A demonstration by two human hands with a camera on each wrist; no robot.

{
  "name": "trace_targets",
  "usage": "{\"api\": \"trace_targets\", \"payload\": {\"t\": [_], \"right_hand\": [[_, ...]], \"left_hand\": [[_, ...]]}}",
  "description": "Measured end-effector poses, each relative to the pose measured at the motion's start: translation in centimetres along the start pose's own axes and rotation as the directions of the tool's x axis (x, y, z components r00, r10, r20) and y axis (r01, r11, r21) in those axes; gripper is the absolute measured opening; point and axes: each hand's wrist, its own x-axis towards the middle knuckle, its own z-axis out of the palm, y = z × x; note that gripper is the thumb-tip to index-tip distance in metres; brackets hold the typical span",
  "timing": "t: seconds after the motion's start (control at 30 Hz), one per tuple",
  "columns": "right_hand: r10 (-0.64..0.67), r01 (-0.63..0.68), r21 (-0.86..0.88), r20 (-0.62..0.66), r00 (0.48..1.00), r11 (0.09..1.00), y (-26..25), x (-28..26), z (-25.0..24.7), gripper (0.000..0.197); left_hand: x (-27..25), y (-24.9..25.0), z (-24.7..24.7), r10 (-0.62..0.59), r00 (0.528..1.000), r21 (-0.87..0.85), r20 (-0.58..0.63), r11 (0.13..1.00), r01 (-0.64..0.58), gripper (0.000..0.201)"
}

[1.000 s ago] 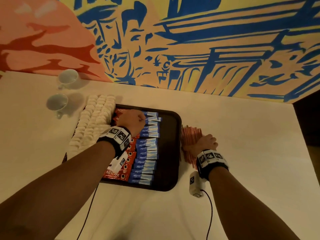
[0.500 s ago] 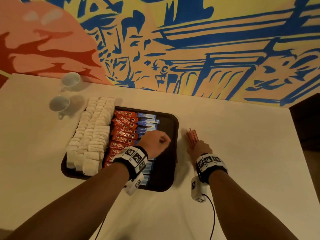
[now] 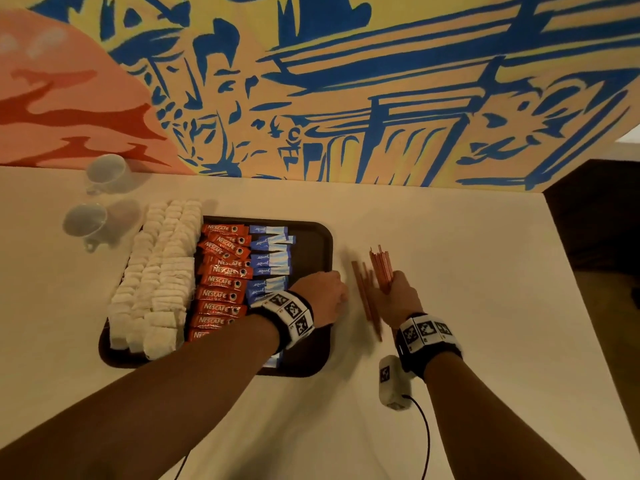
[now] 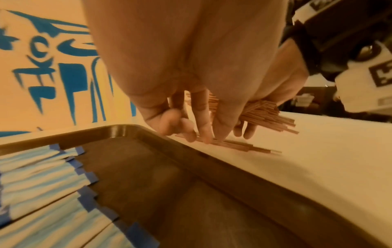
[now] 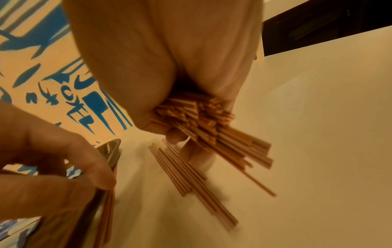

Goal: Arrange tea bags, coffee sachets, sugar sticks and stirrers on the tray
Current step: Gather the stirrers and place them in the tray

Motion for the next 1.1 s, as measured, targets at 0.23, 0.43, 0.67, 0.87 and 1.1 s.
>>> {"api": "trace_targets", "payload": {"t": [0.23, 0.43, 0.67, 0.87, 1.1], "right_hand": [[-0.015, 0.015, 0.009, -0.011, 1.000, 1.000, -0.1, -0.1, 0.7, 0.038], [-0.027, 0.026, -0.050, -0.023, 0.999, 0.998, 0.4, 0.9, 0.8, 0.031], [-0.064, 0.064, -0.080, -0.006, 0.998, 0.995, 0.5, 1.4, 1.0, 0.035], [-0.065, 0.064, -0.179, 0.000, 0.998, 0.982, 0.6, 1.7, 1.5, 0.044], [-0.050, 0.022, -0.263, -0.101, 0.994, 0.964, 1.1, 2.3, 0.5, 0.030]], "left_hand": [[0.6, 2.3, 0.3, 0.010, 0.999, 0.465, 0.031, 0.885, -0.024, 0.047], [-0.7, 5.8, 3.0, -0.134, 0.990, 0.288, 0.052, 0.951, 0.114, 0.045], [-1.0, 7.5, 5.0, -0.395, 0.912, -0.145, 0.108, 0.902, 0.407, 0.096], [-0.8, 7.6, 5.6, -0.419, 0.900, -0.263, 0.122, 0.861, 0.436, 0.094], [-0.7, 6.8, 7.1, -0.325, 0.944, -0.326, 0.052, 0.888, 0.324, 0.081]]}}
